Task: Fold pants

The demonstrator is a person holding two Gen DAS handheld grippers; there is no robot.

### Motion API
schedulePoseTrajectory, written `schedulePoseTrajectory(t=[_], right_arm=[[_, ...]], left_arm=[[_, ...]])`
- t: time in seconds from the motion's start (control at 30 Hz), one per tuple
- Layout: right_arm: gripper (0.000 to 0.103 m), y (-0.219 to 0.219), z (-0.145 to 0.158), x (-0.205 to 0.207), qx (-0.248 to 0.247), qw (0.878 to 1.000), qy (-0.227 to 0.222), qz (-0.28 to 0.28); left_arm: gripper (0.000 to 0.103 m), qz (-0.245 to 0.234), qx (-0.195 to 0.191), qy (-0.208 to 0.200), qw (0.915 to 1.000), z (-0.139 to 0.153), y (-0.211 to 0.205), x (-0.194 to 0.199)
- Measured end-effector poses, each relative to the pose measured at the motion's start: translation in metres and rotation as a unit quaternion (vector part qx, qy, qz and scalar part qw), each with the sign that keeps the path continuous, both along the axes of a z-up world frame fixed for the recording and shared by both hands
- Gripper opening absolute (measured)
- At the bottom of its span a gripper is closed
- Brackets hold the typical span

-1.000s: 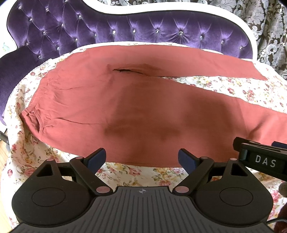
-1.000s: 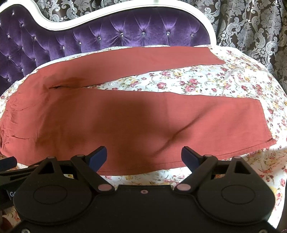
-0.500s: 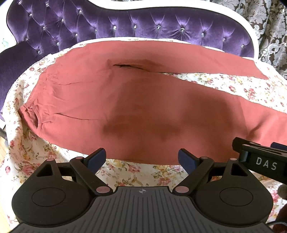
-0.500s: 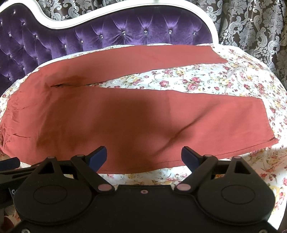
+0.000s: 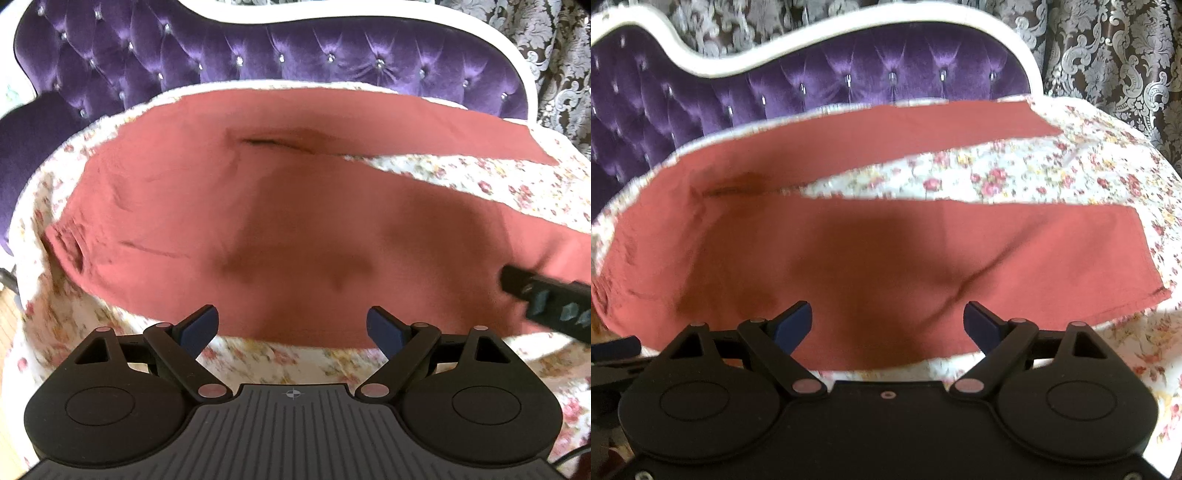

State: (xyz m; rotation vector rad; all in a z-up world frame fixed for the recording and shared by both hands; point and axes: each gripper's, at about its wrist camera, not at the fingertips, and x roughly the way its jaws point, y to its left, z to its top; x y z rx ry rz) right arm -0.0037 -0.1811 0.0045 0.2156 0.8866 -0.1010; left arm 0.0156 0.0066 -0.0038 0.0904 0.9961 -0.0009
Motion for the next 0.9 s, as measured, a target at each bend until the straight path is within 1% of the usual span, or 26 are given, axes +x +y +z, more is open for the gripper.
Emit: schedulePoseTrajectory(t=[0.17,0.2,0.27,0.37,0.43,0.5,0.57,0.67,0.73,0.83,0.9], right_arm=[[0.091,-0.02,0.017,0.023,-0.004,0.998,-0.056,0.016],[0.091,-0.025,0.019,0.031,-0.008,0.997,-0.069,0.02],[0.091,-0.032,0.021,0.048,-0.02,0.996,-0.08,0.031],[0.089,-0.043,0.019,0.084,-0.043,0.996,-0.068,0.048],[0.079,-0.053,0.015,0.107,-0.04,0.996,-0.059,0.059],[0.066,-0.064,0.009,0.133,-0.023,0.996,-0.041,0.073],[0.064,-0.073,0.003,0.156,-0.012,0.996,-0.039,0.082],[0.064,-0.077,-0.004,0.194,-0.026,0.993,-0.046,0.104],[0.064,-0.077,-0.009,0.22,-0.033,0.991,-0.051,0.122],[0.064,-0.076,-0.02,0.257,-0.028,0.986,-0.056,0.158],[0.064,-0.073,-0.03,0.285,-0.027,0.982,-0.058,0.177]], left_arm=[[0.088,0.001,-0.002,-0.014,0.9999,0.012,0.003,0.035],[0.088,0.002,0.001,-0.017,0.9999,0.013,0.003,0.042],[0.088,0.006,0.01,-0.025,0.9996,0.015,0.002,0.061],[0.087,0.012,0.02,-0.031,0.9993,0.014,0.001,0.091],[0.086,0.016,0.016,-0.031,0.9993,0.011,0.001,0.114],[0.083,0.017,0.01,-0.03,0.9994,0.007,0.001,0.133],[0.08,0.017,-0.003,-0.024,0.9996,0.002,0.002,0.153],[0.077,0.011,-0.021,-0.007,0.9997,-0.009,0.002,0.187],[0.077,0.006,-0.015,-0.004,0.9999,-0.014,0.0,0.204],[0.077,-0.002,-0.005,-0.004,1.0,-0.022,-0.001,0.227],[0.077,-0.008,-0.005,0.003,0.9999,-0.031,0.0,0.242]])
